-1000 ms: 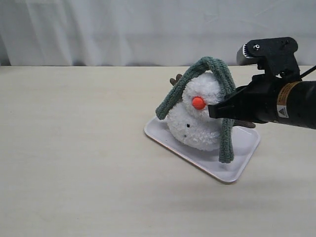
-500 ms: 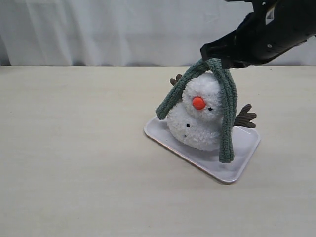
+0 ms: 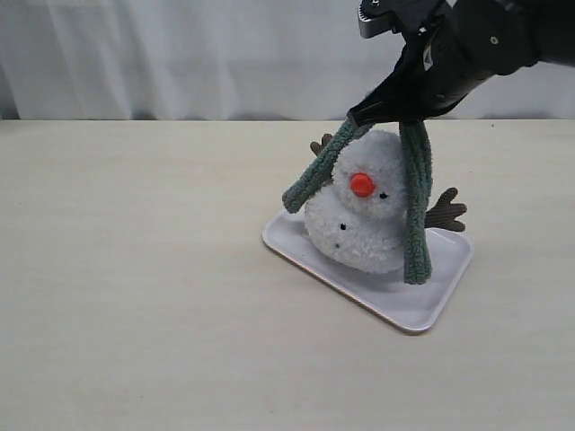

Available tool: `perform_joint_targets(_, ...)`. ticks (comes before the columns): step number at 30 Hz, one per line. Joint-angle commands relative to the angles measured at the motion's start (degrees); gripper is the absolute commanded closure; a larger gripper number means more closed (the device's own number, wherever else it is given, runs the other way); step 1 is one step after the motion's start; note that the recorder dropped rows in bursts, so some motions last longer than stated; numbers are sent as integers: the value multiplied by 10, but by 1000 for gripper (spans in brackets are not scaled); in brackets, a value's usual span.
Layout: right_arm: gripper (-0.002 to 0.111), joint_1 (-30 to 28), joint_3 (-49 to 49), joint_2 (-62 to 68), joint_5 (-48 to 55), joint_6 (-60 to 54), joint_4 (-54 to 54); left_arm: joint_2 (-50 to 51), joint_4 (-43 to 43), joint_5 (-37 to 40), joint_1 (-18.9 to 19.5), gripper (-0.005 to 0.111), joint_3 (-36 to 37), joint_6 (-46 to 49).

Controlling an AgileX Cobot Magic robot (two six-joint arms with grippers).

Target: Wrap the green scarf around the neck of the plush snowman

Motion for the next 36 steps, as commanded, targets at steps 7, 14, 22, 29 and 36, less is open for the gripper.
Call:
perform_joint_targets(7, 83, -4, -1, 46, 7, 23, -34, -1, -1, -7, 0, 107, 2, -1)
perform_joint_targets(14, 61, -4, -1, 50, 30, 40, -64, -1, -1, -7, 0, 107, 2, -1)
perform_joint_targets(22, 61, -4, -1, 44, 99, 76, -105, -1, -1, -7, 0, 107, 2, -1)
perform_joint_targets(29, 61, -4, -1, 22, 93, 74, -90, -1, -1, -7, 0, 107, 2, -1)
perform_joint_targets(36, 61, -3, -1, -13, 96, 10, -10, -1, -1, -7, 0, 107, 2, -1)
